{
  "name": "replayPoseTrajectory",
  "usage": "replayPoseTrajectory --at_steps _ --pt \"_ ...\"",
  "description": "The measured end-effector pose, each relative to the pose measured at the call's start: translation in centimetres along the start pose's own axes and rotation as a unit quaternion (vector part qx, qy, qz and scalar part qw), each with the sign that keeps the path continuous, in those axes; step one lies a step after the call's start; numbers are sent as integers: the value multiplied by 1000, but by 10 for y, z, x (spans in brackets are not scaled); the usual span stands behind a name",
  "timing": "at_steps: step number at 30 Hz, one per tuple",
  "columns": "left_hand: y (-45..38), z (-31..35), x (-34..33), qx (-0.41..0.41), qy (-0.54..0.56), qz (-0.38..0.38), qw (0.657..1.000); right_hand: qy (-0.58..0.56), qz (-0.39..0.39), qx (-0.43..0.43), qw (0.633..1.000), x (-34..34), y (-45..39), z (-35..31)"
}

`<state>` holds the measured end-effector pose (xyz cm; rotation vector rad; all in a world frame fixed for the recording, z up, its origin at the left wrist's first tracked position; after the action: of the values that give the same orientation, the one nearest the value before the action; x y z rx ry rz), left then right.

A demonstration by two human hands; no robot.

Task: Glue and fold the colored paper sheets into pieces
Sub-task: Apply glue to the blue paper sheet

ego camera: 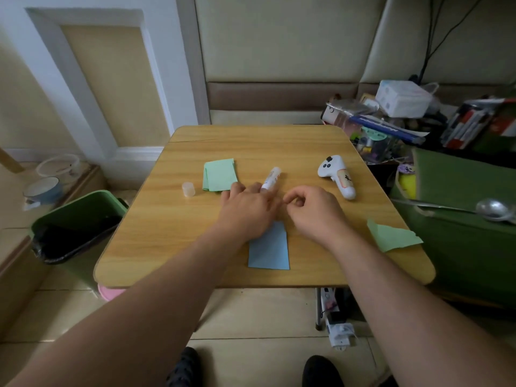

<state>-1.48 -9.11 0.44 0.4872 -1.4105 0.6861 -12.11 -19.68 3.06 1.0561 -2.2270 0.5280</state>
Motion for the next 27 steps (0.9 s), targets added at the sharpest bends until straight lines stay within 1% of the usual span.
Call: replayPoseTrajectory --at_steps 2,3,5,6,8,10,11,13,15,16,17,18,19,20,21,22,23,24,25,27 --pt "1 -2 6 -4 13 39 999 -6 0 -7 1000 -1 -3 3" --pt "1 -4 11 -1 49 54 997 -10 1 -5 1000 -2 -3 3" --pt "3 -11 18 25 184 57 981 -24 5 12 1000 0 -5 0" --pt "5 -14 19 46 261 49 963 -32 1 21 999 1 -4 -2" --pt "12 -15 21 71 393 37 916 -36 -10 41 998 1 -3 -4" --pt "18 -13 22 70 503 35 861 -4 -8 68 998 1 -3 -7" --pt "23 -11 24 60 541 30 839 15 1 84 996 1 -3 -9" --pt "30 -5 28 30 576 -2 817 28 35 115 992 5 -2 -16" --pt "37 -3 31 -4 596 -36 802 11 67 113 991 13 -2 -16" --pt "40 -6 33 -12 595 -40 802 -7 75 107 991 16 -2 -15" --pt "43 -13 33 -9 582 -36 812 -34 78 100 991 17 -2 -12" --pt "45 -21 33 1 543 -26 839 -75 78 91 990 16 -2 -9" --pt "47 -30 32 9 478 -18 878 -136 70 72 986 14 -2 -5" --pt "49 -36 31 9 395 -14 919 -215 53 48 974 11 -2 -3" --pt "51 -40 29 1 312 -13 950 -292 25 16 956 7 -2 -1" --pt "54 -42 25 -11 237 -12 971 -353 -11 -17 935 1 -1 0" --pt "56 -43 22 -20 176 -9 984 -386 -46 -43 920 -5 1 -1" --pt "58 -46 17 -13 138 -8 990 -390 -72 -57 916 -10 3 -3" --pt "60 -48 15 5 120 -2 993 -379 -86 -61 919 -14 4 -4" --pt "62 -54 15 47 111 16 993 -340 -88 -57 935 -22 6 -6"
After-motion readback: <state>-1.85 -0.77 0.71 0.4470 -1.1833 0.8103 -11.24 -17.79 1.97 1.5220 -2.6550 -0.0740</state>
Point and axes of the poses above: each hand's wrist, its own y-axis away from the middle knuckle, its own x-axis out of the back of the hand, z = x × y, the point moved 8 cm from there along -y, towards the middle knuckle, and after that the axes turned 3 degrees about -y, right-handed, at the moved point
